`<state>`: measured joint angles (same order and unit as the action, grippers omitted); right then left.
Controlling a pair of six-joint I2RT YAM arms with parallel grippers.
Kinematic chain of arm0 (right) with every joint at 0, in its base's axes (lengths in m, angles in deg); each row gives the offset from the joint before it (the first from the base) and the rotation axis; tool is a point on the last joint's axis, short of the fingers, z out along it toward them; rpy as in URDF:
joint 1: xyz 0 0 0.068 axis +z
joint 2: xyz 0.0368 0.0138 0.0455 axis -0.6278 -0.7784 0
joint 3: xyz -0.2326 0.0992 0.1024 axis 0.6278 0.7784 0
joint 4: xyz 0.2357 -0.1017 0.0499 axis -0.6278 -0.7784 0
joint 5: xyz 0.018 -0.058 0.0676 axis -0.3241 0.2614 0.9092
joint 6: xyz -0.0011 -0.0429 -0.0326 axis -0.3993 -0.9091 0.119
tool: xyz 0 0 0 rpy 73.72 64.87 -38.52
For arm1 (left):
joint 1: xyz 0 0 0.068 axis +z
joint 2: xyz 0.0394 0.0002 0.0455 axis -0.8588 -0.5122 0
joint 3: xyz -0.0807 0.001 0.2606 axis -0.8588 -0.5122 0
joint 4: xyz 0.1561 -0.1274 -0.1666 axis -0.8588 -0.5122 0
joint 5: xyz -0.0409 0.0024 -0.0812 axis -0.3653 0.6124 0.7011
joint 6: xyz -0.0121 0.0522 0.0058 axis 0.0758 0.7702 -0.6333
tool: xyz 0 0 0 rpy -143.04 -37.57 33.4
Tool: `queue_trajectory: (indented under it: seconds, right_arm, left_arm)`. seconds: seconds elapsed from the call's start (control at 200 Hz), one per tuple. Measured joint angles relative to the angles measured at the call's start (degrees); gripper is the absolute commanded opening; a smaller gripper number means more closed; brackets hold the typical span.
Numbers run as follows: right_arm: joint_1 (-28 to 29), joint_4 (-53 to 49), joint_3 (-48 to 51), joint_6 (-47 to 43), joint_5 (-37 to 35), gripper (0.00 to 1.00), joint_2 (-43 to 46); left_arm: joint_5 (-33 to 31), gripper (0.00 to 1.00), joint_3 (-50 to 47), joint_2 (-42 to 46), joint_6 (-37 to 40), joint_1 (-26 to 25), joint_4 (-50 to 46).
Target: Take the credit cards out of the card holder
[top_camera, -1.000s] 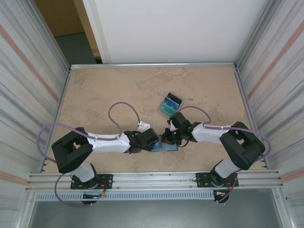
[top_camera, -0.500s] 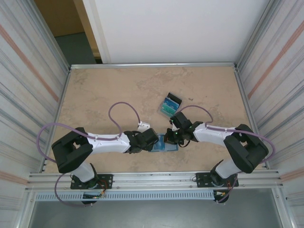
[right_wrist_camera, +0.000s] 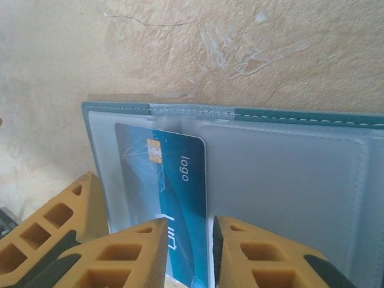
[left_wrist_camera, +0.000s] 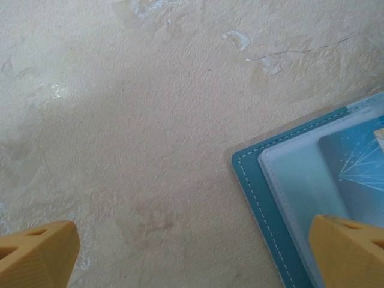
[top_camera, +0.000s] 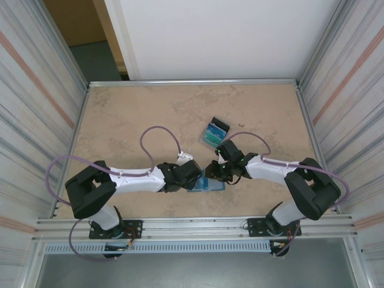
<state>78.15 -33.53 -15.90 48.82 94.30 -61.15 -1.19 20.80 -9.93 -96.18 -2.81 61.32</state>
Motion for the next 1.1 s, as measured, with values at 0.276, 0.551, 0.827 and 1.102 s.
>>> queue_trajectory:
  seconds: [0.276,0.551,0.827,1.102]
  right_arm:
    - [0.0,2.0,0.6,0.6,1.2,0.25,0.1]
    - [0.0,2.7,1.3,1.2,1.4,0.27,-1.0]
    - [-0.3,3.7,2.2,1.5,1.4,0.28,-1.0]
    - [-0.6,4.8,3.0,2.8,1.4,0.29,-0.6]
  left_arm:
    - [0.3,0.99,0.4,-1.5,0.4,0.0,0.4]
    - [0.5,0.99,0.8,-2.3,0.4,0.0,1.7]
    - [0.5,0.99,0.8,-2.3,0.3,0.0,1.7]
    - [0.5,0.99,0.8,-2.3,-0.1,0.0,1.6]
